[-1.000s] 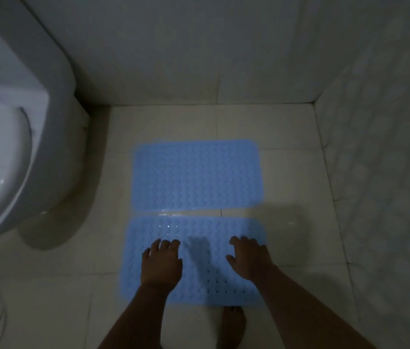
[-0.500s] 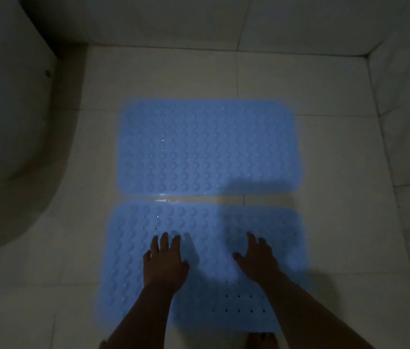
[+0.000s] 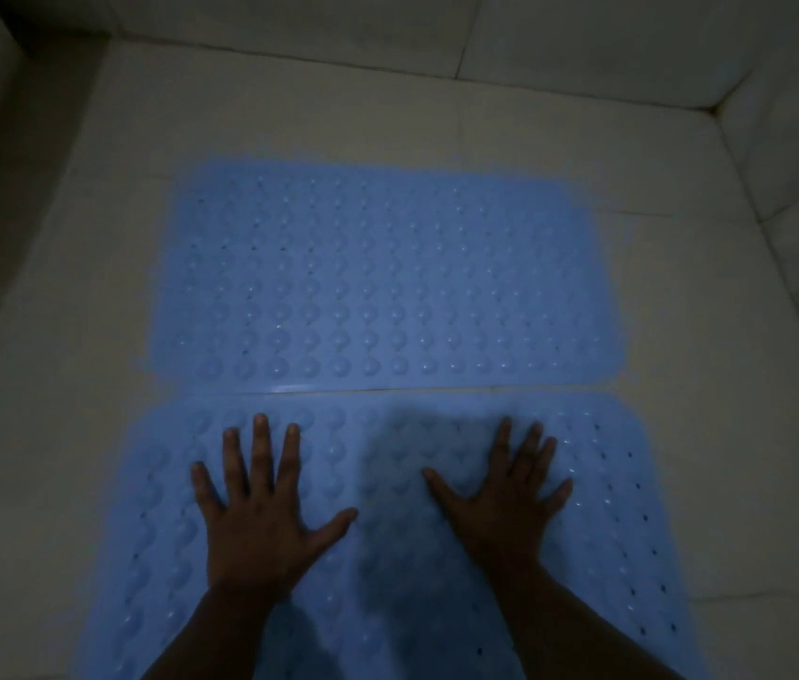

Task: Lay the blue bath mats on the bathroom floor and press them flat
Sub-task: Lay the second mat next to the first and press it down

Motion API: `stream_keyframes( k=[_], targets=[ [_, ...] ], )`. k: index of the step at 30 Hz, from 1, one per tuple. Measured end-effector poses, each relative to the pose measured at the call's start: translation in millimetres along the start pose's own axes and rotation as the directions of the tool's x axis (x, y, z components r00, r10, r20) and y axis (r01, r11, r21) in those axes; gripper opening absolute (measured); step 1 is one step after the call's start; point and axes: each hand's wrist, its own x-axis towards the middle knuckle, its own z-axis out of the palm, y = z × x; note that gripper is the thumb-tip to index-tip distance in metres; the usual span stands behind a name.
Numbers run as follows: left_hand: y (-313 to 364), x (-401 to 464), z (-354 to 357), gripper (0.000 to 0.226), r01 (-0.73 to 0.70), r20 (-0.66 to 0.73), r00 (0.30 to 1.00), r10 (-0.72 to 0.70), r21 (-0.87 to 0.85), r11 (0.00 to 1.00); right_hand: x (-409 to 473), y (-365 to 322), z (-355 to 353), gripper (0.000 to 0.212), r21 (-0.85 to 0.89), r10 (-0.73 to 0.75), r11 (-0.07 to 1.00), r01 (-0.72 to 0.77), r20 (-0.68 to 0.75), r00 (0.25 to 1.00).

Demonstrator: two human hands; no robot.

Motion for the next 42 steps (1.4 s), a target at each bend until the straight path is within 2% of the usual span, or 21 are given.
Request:
stream_keyframes(
  k=[5,9,12,17,21,24,29,33,36,38,42],
  targets=[
    [9,3,11,0.121,0.015,-0.034,0.999,-0.015,-0.021,1.000,11,9,-7,0.125,0.014,-0.042,0.999,0.041,0.032,0.999],
    [6,4,-1,0.118,0.020,0.075,0.997,-0.015,-0.056,0.998,10,21,-25,0.125,0.025,-0.082,0.997,0.078,0.180,0.980],
    [1,4,-19,0.121,-0.008,0.095,0.995,0.016,-0.077,0.997,4,19,-40,0.121,0.008,-0.122,0.992,0.123,0.192,0.974],
    [-26,1,-34,0.116,-0.019,0.059,0.998,0.024,-0.079,0.997,-22,-22,-39,0.105,0.089,-0.293,0.955,0.283,0.140,0.946],
    [-54,19,-41,0.110,0.004,0.059,0.998,-0.001,-0.047,0.999,-26,-82,-29,0.107,0.154,-0.486,0.866,0.475,0.036,0.873],
    [-71,33,-32,0.101,-0.009,0.036,0.999,0.010,-0.052,0.999,-17,-127,-21,0.088,0.195,-0.574,0.798,0.570,-0.041,0.818],
    [-81,33,-12,0.101,-0.081,-0.039,0.996,0.081,0.007,0.997,-3,-168,-1,0.063,0.231,-0.656,0.680,0.696,-0.232,0.718],
    [-81,32,-7,0.100,-0.094,-0.086,0.992,0.092,-0.014,0.996,6,-184,9,0.053,0.246,-0.661,0.639,0.729,-0.308,0.684],
    [-81,34,-10,0.101,-0.098,-0.056,0.994,0.097,-0.024,0.995,9,-183,13,0.048,0.224,-0.689,0.603,0.765,-0.336,0.642],
    [-83,35,-14,0.101,-0.096,0.002,0.995,0.096,-0.052,0.994,10,-182,14,0.046,0.221,-0.698,0.605,0.765,-0.316,0.643],
    [-92,42,-31,0.101,-0.083,0.186,0.975,0.120,-0.192,0.978,2,-185,2,0.050,0.202,-0.713,0.648,0.735,-0.178,0.678]
  ],
)
